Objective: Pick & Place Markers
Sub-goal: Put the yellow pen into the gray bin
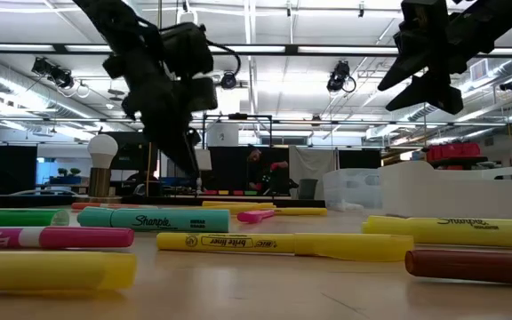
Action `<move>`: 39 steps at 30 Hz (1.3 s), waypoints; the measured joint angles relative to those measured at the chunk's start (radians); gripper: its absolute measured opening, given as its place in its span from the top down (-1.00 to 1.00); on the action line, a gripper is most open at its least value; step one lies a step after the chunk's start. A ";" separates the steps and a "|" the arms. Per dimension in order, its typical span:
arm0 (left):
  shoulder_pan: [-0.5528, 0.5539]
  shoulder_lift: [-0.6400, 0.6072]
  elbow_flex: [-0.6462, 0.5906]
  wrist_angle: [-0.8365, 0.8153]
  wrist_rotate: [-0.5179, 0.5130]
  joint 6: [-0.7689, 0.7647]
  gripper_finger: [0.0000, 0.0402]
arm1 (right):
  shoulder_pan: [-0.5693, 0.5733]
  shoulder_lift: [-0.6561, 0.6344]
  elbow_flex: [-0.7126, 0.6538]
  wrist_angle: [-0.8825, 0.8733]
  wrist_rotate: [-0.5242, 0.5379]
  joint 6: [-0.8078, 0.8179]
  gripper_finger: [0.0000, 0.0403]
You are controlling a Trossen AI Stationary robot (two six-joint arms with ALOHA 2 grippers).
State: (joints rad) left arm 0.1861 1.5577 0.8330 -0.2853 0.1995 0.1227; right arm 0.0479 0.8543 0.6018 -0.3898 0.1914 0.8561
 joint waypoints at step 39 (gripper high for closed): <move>-0.064 -0.206 -0.001 0.274 -0.001 -0.456 0.87 | -0.002 0.041 0.000 0.386 -0.049 -0.232 0.11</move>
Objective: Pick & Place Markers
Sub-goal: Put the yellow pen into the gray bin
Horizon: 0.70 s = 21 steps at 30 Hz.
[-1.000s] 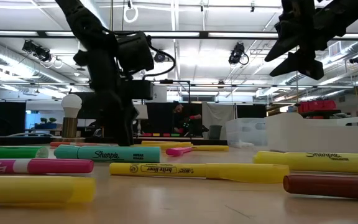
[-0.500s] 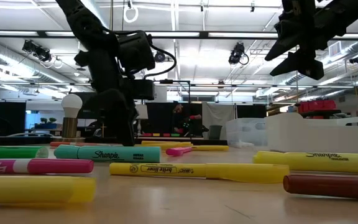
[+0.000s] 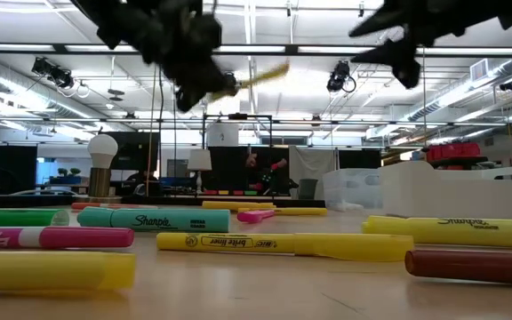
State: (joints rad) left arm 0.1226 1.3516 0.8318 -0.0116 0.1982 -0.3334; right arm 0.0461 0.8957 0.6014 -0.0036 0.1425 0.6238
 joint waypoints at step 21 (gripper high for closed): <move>0.002 -0.025 0.002 0.490 -0.143 -0.128 0.86 | -0.090 0.447 0.198 0.647 -0.005 -0.251 -0.27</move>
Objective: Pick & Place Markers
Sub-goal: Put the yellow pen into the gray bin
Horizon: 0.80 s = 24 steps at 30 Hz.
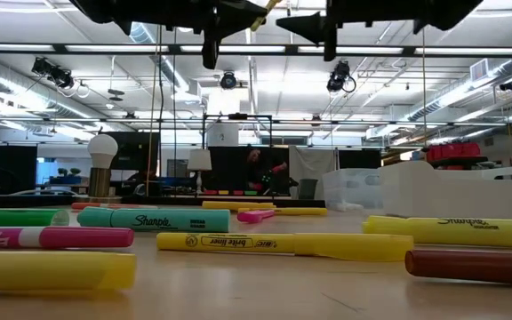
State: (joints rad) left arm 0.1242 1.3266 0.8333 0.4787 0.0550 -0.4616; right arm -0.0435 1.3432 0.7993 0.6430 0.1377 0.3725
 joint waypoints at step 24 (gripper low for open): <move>0.000 0.000 0.000 -0.005 -0.001 0.005 0.73 | -0.032 0.044 0.054 0.027 -0.073 -0.066 0.79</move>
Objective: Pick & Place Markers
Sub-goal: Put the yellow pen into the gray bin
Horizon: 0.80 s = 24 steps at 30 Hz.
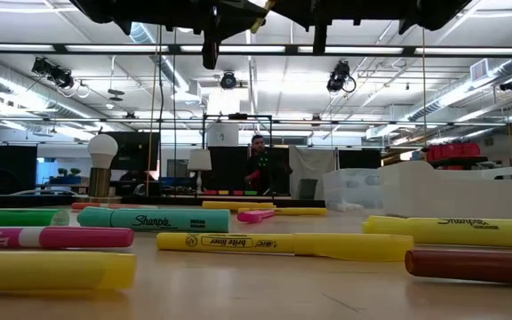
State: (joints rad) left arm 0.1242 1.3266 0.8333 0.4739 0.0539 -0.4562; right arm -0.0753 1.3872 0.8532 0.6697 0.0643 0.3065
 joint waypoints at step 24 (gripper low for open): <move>0.000 0.000 0.001 -0.210 -0.001 -0.003 0.12 | -0.008 -0.195 0.000 -0.296 0.054 -0.053 0.81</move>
State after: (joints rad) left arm 0.1242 1.3266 0.8341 0.2635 0.0530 -0.4595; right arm -0.0829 1.1921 0.8536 0.3735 0.1181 0.2540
